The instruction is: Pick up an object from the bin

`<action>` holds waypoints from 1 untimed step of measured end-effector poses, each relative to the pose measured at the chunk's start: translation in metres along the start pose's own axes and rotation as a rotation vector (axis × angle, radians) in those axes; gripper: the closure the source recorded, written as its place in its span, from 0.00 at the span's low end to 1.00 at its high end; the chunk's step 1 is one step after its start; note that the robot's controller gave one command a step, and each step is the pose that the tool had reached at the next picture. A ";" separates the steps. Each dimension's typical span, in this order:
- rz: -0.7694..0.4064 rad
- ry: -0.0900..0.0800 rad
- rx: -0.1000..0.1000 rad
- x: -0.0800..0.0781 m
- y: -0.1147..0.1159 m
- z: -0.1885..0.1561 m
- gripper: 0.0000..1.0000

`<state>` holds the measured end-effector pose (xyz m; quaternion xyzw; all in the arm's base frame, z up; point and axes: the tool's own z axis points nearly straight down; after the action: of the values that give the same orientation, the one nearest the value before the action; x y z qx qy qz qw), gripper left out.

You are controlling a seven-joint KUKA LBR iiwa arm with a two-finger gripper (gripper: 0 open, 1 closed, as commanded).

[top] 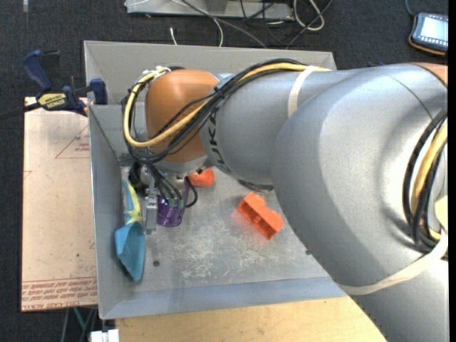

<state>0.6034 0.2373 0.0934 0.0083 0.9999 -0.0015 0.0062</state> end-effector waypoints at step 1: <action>-0.184 -0.031 -0.008 0.023 -0.011 0.006 1.00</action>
Offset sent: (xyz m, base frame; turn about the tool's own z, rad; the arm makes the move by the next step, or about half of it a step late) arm 0.0000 0.0000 0.0000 0.0000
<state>0.5807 0.2263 0.0868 -0.0838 0.9963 0.0018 0.0215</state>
